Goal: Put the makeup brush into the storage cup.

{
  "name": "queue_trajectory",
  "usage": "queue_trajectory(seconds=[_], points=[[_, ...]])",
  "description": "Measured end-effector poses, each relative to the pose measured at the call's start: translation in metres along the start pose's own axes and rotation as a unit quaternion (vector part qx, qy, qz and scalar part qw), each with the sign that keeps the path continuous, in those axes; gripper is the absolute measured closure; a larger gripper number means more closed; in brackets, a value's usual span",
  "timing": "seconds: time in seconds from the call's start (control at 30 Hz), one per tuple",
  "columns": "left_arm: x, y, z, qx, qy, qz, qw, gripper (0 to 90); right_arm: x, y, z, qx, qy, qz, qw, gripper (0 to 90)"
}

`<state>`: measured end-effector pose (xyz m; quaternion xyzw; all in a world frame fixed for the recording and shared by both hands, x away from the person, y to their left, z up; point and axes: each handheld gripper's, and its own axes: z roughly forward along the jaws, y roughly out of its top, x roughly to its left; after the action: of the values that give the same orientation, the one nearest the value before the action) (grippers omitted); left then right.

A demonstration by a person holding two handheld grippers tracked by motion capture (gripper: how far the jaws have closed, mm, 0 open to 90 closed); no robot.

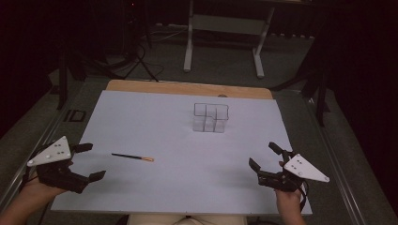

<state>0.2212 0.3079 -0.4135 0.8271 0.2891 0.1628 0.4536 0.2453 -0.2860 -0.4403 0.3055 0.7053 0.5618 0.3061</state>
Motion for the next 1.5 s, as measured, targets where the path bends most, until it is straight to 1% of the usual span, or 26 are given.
queue_trajectory(seconds=[0.03,0.1,0.2,0.27,0.3,0.43,0.5,0.57,0.67,0.8,0.83,0.93,1.03,1.13,1.2,1.27,1.4,1.43,1.47,1.5], points=[[0.000,0.001,0.001,0.005,0.000,0.004,1.0000,2.4,0.000,0.000,0.000,0.000,0.001,0.000,1.0000,11.6],[0.000,0.005,0.003,0.018,-0.007,0.014,0.9997,2.4,0.000,0.000,0.001,0.000,0.001,0.001,1.0000,11.6],[0.000,0.011,0.006,0.037,-0.010,0.024,0.9990,2.4,0.000,0.000,0.001,0.000,0.001,0.001,1.0000,11.6],[0.001,0.014,0.009,0.045,-0.016,0.023,0.9986,2.4,0.000,0.000,0.001,0.001,0.002,0.000,1.0000,11.6],[0.001,0.015,0.010,0.048,-0.015,0.026,0.9984,2.5,0.000,-0.001,0.001,0.001,0.002,0.000,1.0000,11.6],[0.003,0.018,0.015,0.061,-0.024,0.032,0.9973,2.5,0.000,-0.001,0.001,0.002,0.003,-0.001,1.0000,11.6],[0.004,0.019,0.018,0.067,-0.023,0.035,0.9969,2.5,-0.001,-0.001,0.001,0.003,0.004,0.001,1.0000,11.6],[0.005,0.019,0.020,0.071,-0.026,0.036,0.9965,2.4,-0.001,-0.001,0.001,0.003,0.004,0.001,1.0000,11.6],[0.006,0.021,0.024,0.087,-0.029,0.045,0.9948,2.5,-0.001,-0.001,0.001,0.004,0.004,0.002,1.0000,11.6],[0.007,0.024,0.030,0.101,-0.028,0.057,0.9929,2.6,-0.001,-0.001,0.002,0.005,0.004,0.001,1.0000,11.6],[0.007,0.024,0.030,0.101,-0.028,0.057,0.9929,2.6,-0.001,-0.001,0.002,0.005,0.004,0.001,1.0000,11.6],[0.009,0.027,0.035,0.111,-0.034,0.068,0.9910,2.6,0.000,-0.001,0.002,0.006,0.003,-0.001,1.0000,11.6],[0.009,0.030,0.037,0.116,-0.040,0.075,0.9896,2.7,0.000,-0.001,0.002,0.006,0.004,-0.001,1.0000,11.6],[0.010,0.033,0.040,0.122,-0.041,0.084,0.9881,4.2,0.000,-0.001,0.002,0.007,0.004,-0.001,1.0000,11.6],[0.011,0.034,0.042,0.123,-0.042,0.084,0.9880,4.2,0.000,-0.001,0.003,0.007,0.004,-0.001,1.0000,11.7],[0.012,0.035,0.043,0.127,-0.041,0.088,0.9871,4.2,0.001,-0.001,0.003,0.008,0.005,-0.001,1.0000,11.7],[0.013,0.035,0.047,0.146,-0.043,0.100,0.9834,4.2,0.001,-0.002,0.004,0.009,0.006,-0.002,0.9999,11.6],[0.014,0.035,0.048,0.148,-0.044,0.100,0.9829,4.2,0.001,-0.002,0.004,0.010,0.006,-0.002,0.9999,11.6],[0.014,0.035,0.050,0.152,-0.044,0.102,0.9820,4.2,0.001,-0.002,0.005,0.011,0.006,0.000,0.9999,11.7],[0.015,0.035,0.051,0.158,-0.044,0.106,0.9807,4.2,0.001,-0.002,0.005,0.011,0.007,0.000,0.9999,11.7]])
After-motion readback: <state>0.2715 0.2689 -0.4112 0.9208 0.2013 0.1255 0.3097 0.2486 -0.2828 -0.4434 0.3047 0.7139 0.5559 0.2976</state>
